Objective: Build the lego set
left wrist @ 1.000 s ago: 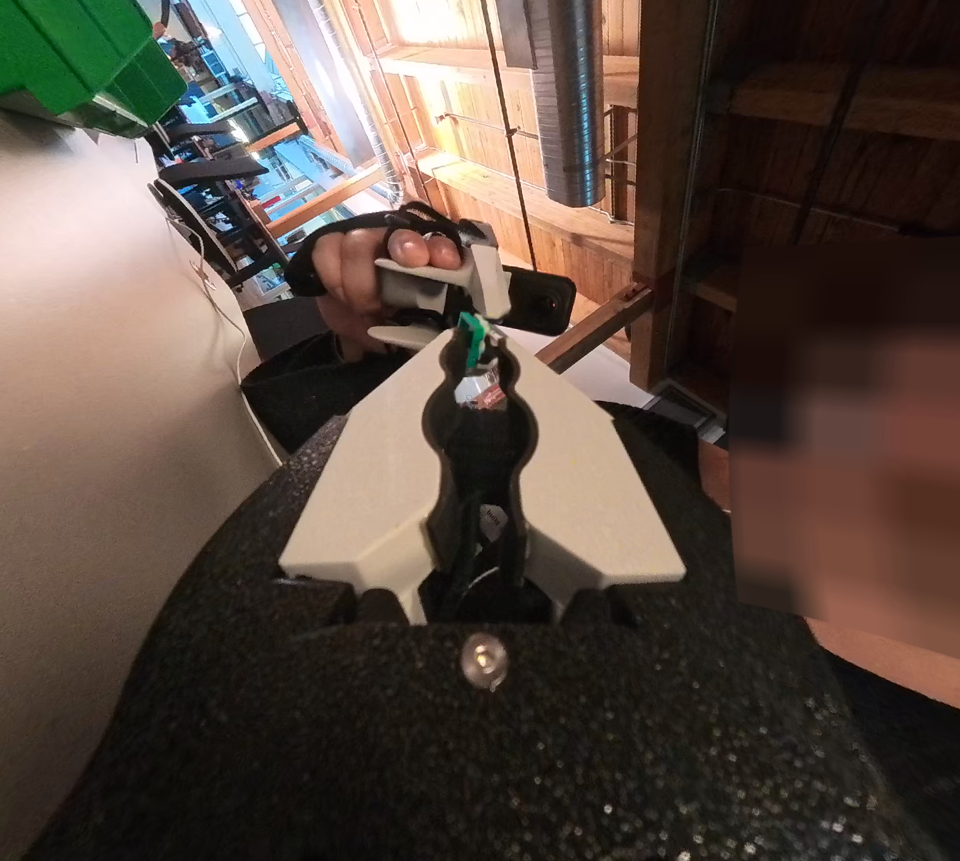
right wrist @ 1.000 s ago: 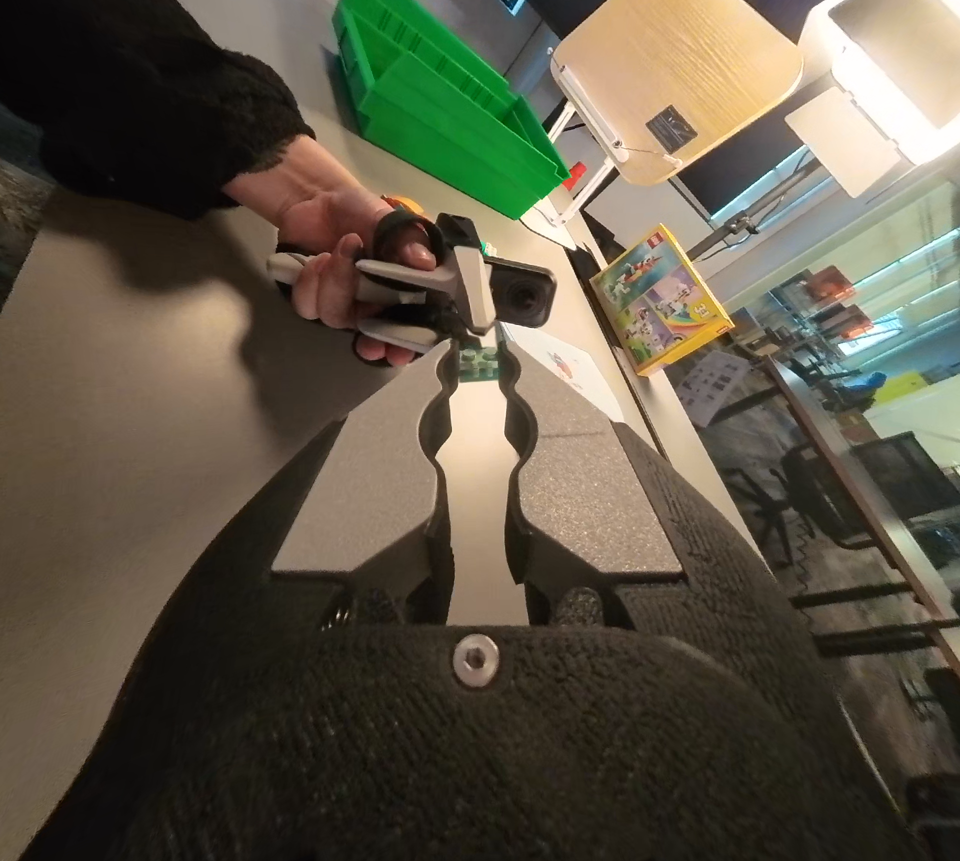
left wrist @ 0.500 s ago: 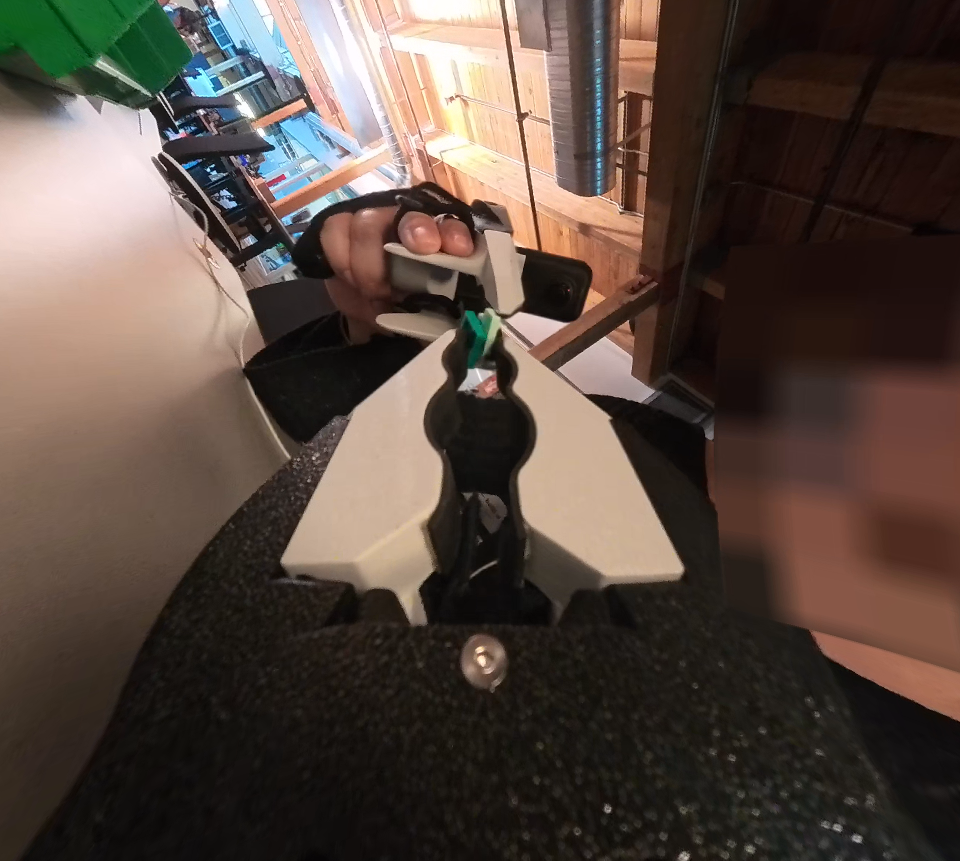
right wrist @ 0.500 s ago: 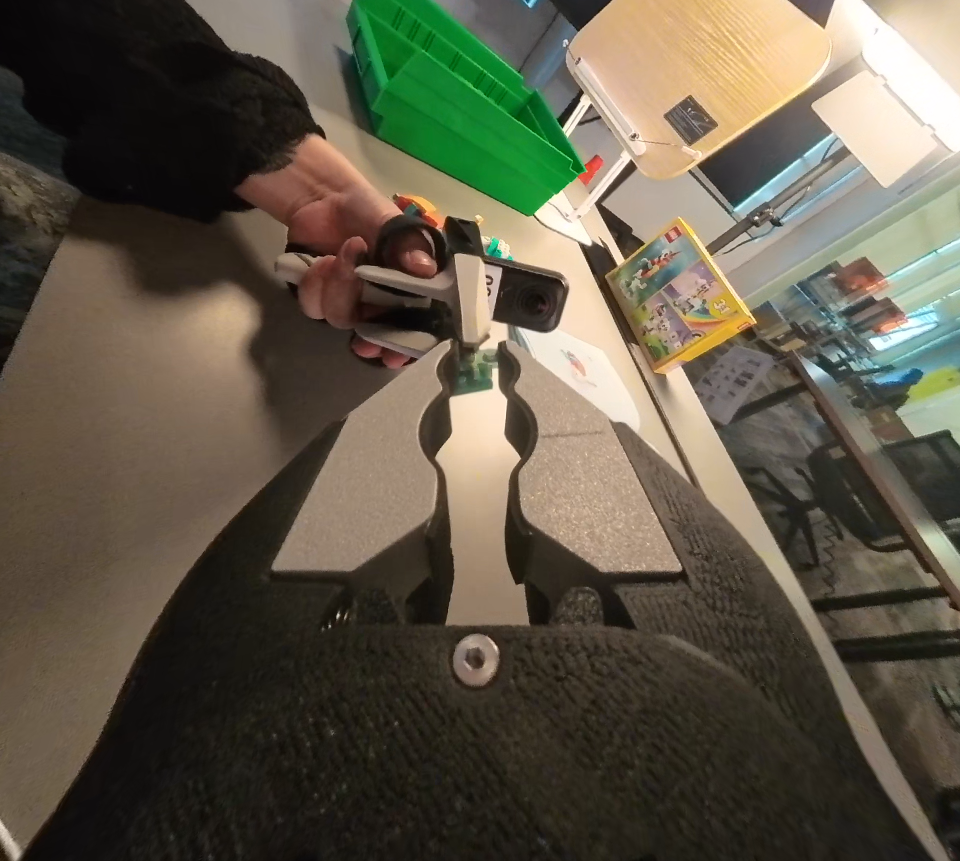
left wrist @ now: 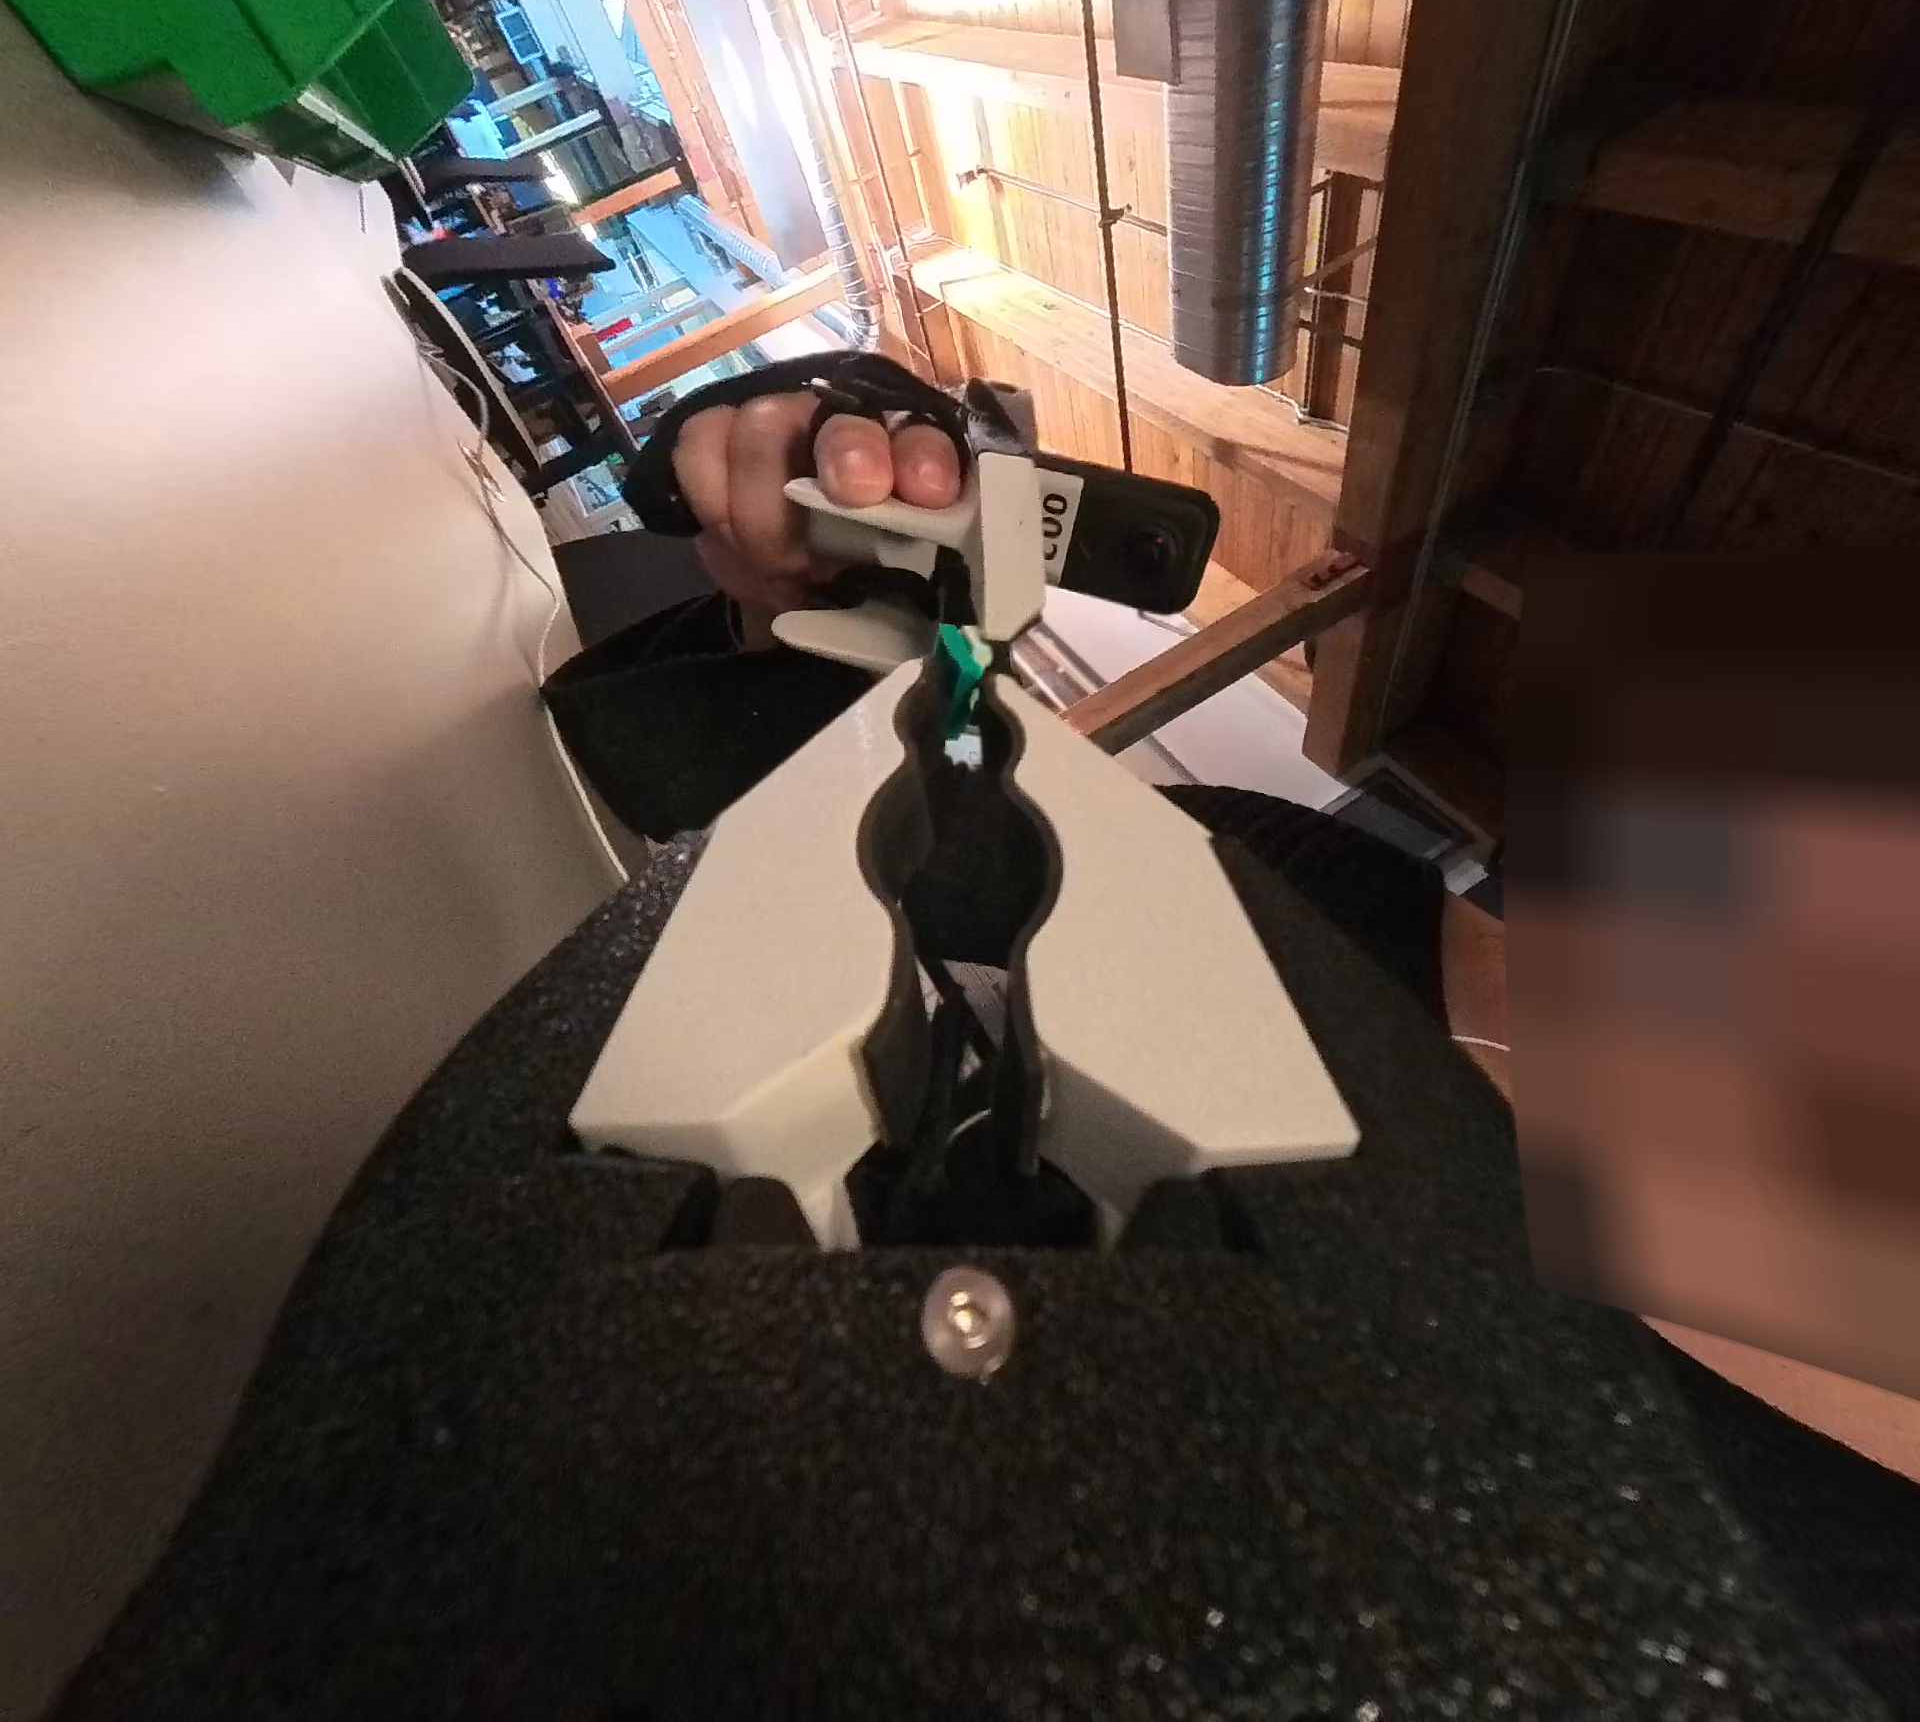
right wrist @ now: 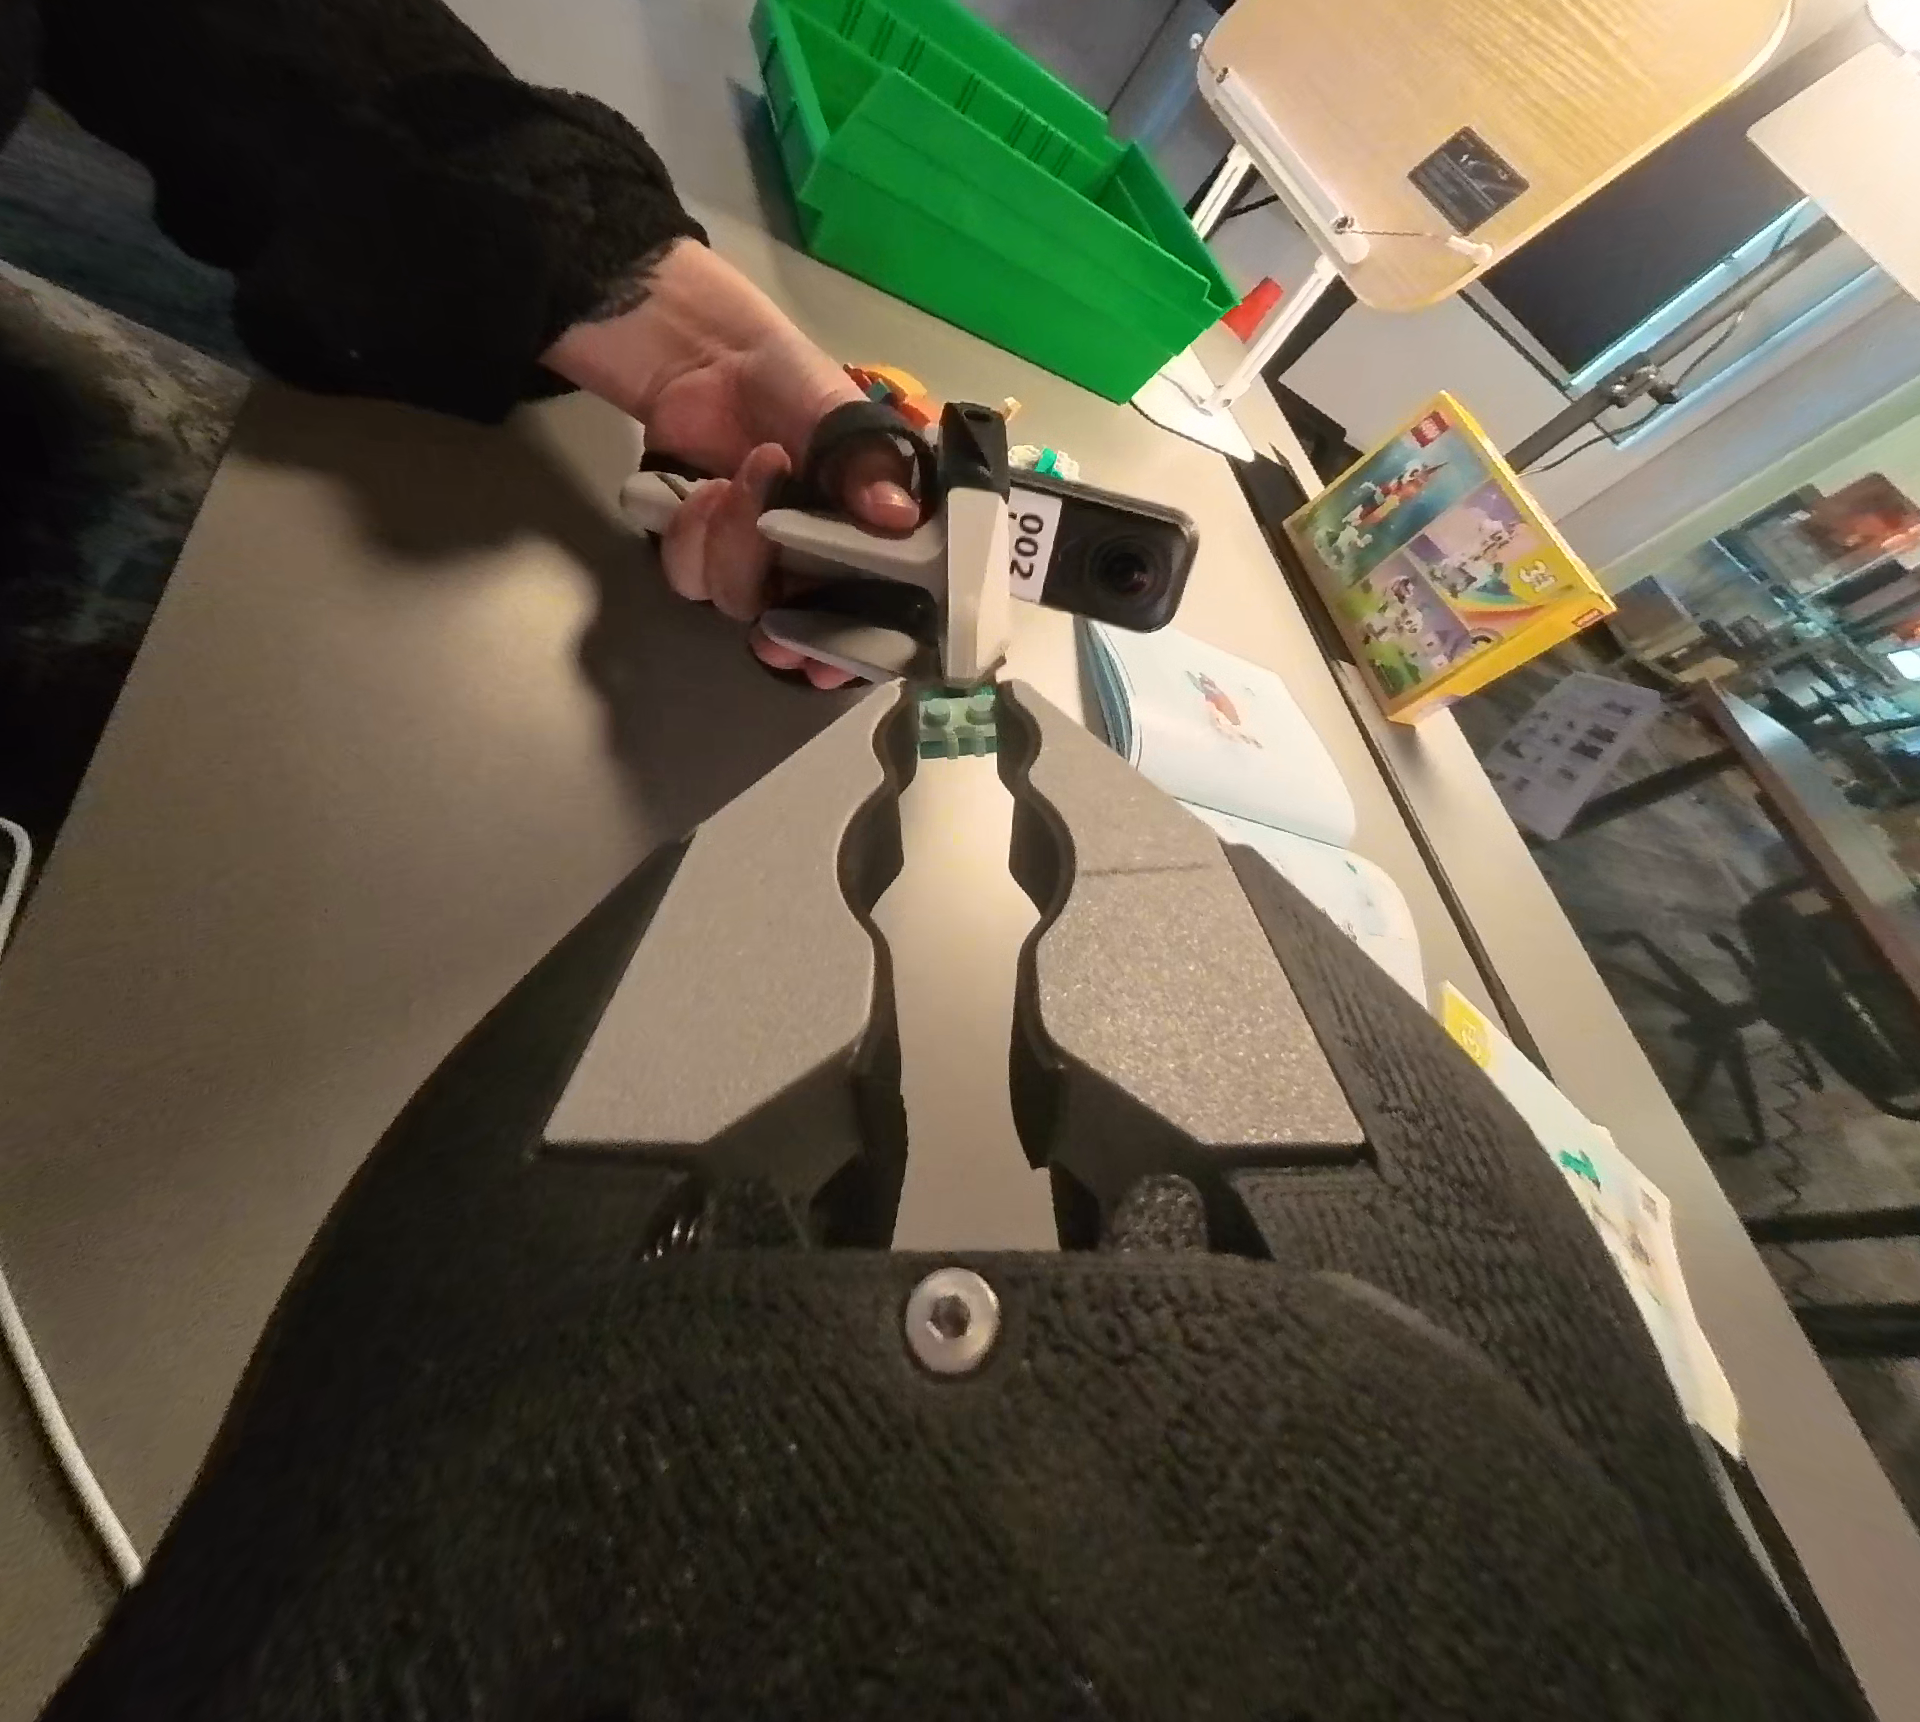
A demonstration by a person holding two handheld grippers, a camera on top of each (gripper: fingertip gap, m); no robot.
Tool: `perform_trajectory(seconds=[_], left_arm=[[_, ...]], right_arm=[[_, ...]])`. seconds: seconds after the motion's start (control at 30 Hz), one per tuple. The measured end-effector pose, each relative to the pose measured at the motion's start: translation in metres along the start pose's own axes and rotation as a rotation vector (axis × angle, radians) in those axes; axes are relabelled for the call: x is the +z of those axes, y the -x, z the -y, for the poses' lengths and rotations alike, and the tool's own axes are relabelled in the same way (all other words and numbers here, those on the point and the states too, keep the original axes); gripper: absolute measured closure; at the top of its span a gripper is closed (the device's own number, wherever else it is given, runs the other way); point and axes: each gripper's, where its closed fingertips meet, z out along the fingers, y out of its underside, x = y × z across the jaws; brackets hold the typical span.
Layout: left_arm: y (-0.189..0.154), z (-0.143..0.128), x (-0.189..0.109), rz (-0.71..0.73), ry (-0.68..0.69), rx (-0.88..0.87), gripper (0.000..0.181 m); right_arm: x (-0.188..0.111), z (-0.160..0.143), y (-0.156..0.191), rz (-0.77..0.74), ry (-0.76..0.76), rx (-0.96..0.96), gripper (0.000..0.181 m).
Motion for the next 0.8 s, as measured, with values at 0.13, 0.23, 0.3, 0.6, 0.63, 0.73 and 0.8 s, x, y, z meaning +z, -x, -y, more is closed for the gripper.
perform_trajectory(seconds=[0.13,0.23,0.3,0.6,0.63,0.73,0.8], left_arm=[[-0.007,0.0,0.0,-0.055,-0.006,-0.002,0.172],[-0.018,0.0,0.0,-0.119,-0.01,-0.001,0.153],[-0.022,0.001,0.0,-0.14,-0.013,0.001,0.146],[-0.021,0.0,0.003,-0.074,-0.014,0.144,0.165],[-0.022,0.0,0.003,-0.071,-0.012,0.163,0.169],[-0.025,0.0,0.004,-0.09,-0.017,0.174,0.178],[-0.026,0.001,0.004,-0.096,-0.025,0.161,0.179]], right_arm=[[-0.001,0.001,-0.001,-0.005,-0.005,-0.013,0.168],[-0.003,0.004,-0.002,-0.02,-0.014,-0.022,0.168],[-0.003,0.005,-0.002,-0.032,-0.019,-0.026,0.168],[-0.002,0.013,-0.004,-0.077,0.0,-0.11,0.168],[-0.002,0.016,-0.004,-0.081,-0.005,-0.117,0.168],[-0.003,0.024,-0.005,-0.098,-0.01,-0.136,0.168],[-0.003,0.025,-0.006,-0.107,-0.005,-0.142,0.168]])
